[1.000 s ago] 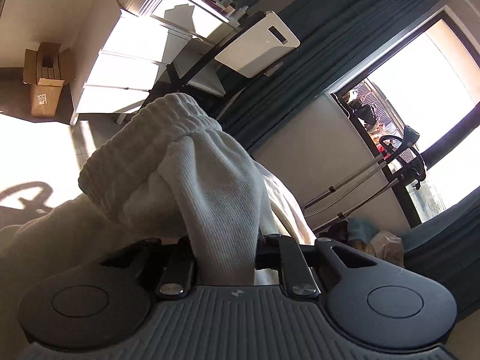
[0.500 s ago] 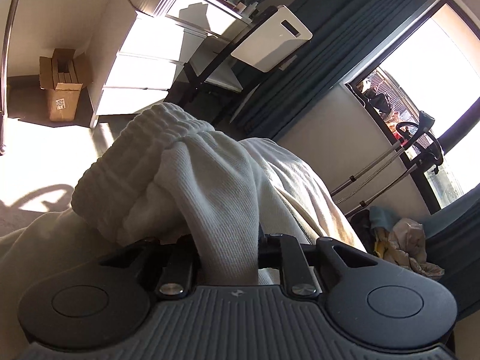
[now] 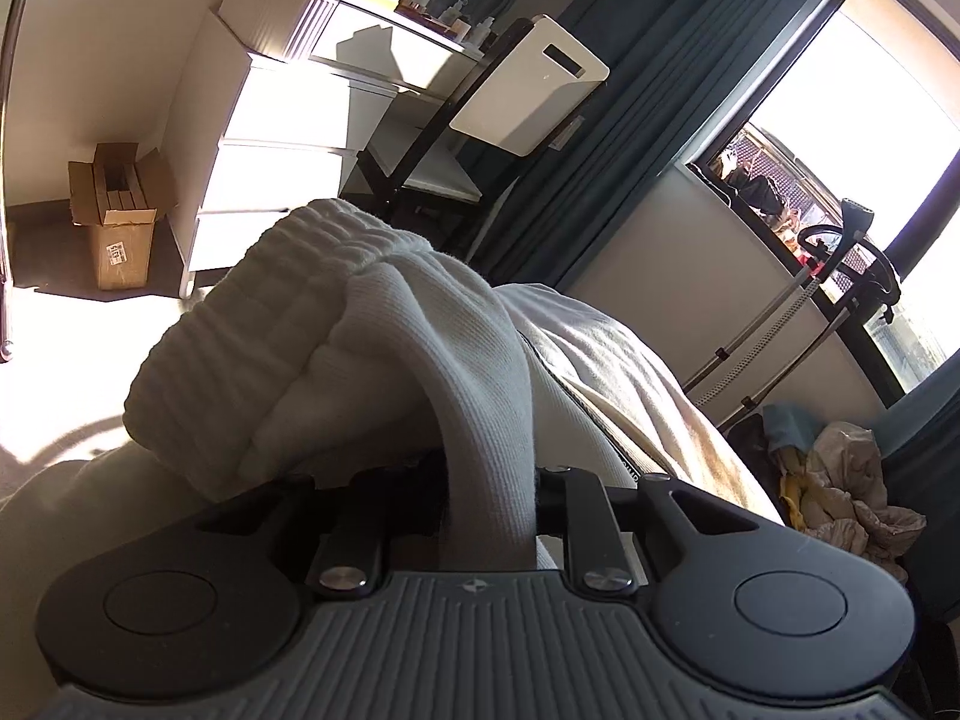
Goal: Fold clothes
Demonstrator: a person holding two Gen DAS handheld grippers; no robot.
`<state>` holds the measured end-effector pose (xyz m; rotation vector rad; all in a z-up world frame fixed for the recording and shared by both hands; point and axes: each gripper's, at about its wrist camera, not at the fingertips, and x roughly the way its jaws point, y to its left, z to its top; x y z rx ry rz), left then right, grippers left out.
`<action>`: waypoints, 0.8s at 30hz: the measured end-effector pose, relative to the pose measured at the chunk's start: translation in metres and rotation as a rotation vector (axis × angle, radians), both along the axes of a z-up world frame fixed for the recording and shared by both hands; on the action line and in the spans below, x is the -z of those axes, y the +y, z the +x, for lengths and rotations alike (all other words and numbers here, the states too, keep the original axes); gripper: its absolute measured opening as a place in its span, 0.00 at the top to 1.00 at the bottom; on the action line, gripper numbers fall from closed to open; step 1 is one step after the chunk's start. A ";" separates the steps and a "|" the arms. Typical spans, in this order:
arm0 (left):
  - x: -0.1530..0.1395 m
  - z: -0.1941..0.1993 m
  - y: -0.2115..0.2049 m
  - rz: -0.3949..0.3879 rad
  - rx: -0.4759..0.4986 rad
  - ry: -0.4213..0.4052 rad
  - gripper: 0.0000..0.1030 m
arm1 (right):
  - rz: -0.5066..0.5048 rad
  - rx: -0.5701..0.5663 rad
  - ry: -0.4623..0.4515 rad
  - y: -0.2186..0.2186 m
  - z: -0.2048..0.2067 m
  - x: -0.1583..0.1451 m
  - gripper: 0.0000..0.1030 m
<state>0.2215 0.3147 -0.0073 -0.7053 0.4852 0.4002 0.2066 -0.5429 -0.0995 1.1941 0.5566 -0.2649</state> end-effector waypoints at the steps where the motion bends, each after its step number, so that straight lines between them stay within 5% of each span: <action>1: 0.001 0.001 0.000 0.007 0.003 0.000 0.77 | 0.014 -0.003 0.001 0.002 0.001 0.002 0.30; 5: 0.002 0.006 -0.001 0.023 0.015 0.008 0.77 | 0.069 -0.015 0.004 0.009 0.003 0.009 0.27; 9: 0.002 0.006 -0.003 0.036 0.018 -0.005 0.77 | 0.066 0.106 -0.040 -0.009 0.016 0.021 0.29; 11: 0.000 0.003 -0.006 0.064 0.034 -0.024 0.79 | 0.020 0.105 -0.018 -0.015 0.027 0.023 0.48; 13: -0.002 -0.002 -0.006 0.060 0.040 -0.043 0.81 | -0.056 0.087 0.002 -0.012 0.031 0.015 0.83; 15: -0.007 -0.010 0.000 0.005 0.048 -0.082 0.83 | -0.152 0.114 -0.035 -0.004 0.022 -0.004 0.91; 19: -0.032 -0.030 0.013 -0.048 0.122 -0.159 0.84 | -0.289 0.132 -0.166 0.018 -0.007 -0.067 0.93; 24: -0.056 -0.064 0.017 -0.118 0.186 -0.172 0.83 | -0.296 0.180 -0.194 0.004 -0.053 -0.099 0.93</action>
